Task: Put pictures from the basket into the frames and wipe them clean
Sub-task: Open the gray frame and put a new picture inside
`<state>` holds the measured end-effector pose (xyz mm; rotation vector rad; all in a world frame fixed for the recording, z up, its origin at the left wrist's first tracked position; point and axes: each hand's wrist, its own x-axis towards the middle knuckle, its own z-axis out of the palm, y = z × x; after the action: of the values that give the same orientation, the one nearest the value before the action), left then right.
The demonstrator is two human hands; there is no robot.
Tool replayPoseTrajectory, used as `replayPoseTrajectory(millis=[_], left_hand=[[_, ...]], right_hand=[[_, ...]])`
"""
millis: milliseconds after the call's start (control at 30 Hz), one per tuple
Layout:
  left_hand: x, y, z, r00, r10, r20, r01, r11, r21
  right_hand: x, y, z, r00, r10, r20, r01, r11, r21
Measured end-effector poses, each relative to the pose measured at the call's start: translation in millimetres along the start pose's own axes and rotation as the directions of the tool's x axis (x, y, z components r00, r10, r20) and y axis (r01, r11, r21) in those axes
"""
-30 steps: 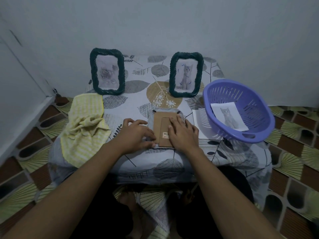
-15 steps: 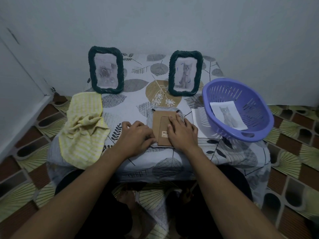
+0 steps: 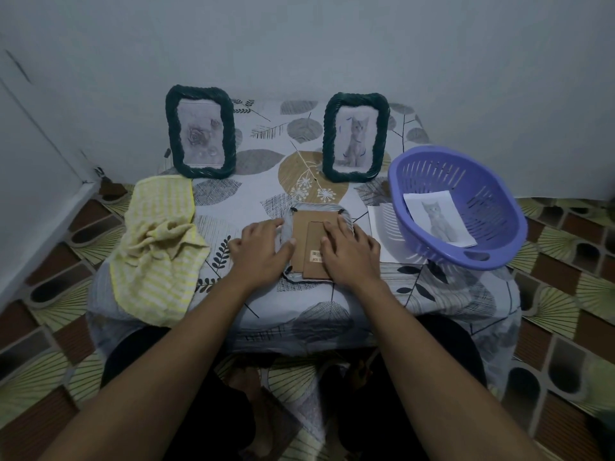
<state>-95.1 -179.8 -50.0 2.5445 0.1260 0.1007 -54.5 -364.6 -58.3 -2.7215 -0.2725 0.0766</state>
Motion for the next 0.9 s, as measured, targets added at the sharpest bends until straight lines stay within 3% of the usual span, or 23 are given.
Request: replayPoseTrajectory(millis=[133, 200, 433, 633, 733, 900], left_hand=[[3.7, 0.7, 18.3, 0.997, -0.013, 0.077, -0.007, 0.964, 0.265], [4.6, -2.0, 23.2, 0.998, -0.001, 0.057, -0.018, 0.947, 0.320], [3.5, -2.3, 22.2, 1.000, 0.017, 0.004, -0.018, 0.944, 0.329], [2.8, -2.8, 22.9, 1.000, 0.018, -0.007, -0.014, 0.938, 0.345], [3.5, -3.1, 23.6, 1.000, 0.022, -0.011, -0.016, 0.937, 0.349], [4.7, -5.3, 25.1, 1.000, 0.023, -0.018, -0.016, 0.939, 0.343]], right_hand=[[-0.6, -0.9, 0.1, 1.000, 0.000, -0.004, 0.000, 1.000, 0.002], [-0.8, -1.1, -0.1, 1.000, 0.001, -0.003, -0.001, 1.000, 0.006], [-0.7, -2.3, -6.0, 0.999, 0.007, 0.039, -0.008, 1.000, 0.027], [5.5, 2.3, -19.0, 0.985, -0.021, 0.171, 0.006, 0.996, 0.092], [0.8, 5.2, -32.4, 0.994, -0.019, 0.110, 0.001, 0.987, 0.164], [-19.8, 9.6, -47.6, 1.000, -0.002, 0.031, 0.002, 1.000, 0.015]])
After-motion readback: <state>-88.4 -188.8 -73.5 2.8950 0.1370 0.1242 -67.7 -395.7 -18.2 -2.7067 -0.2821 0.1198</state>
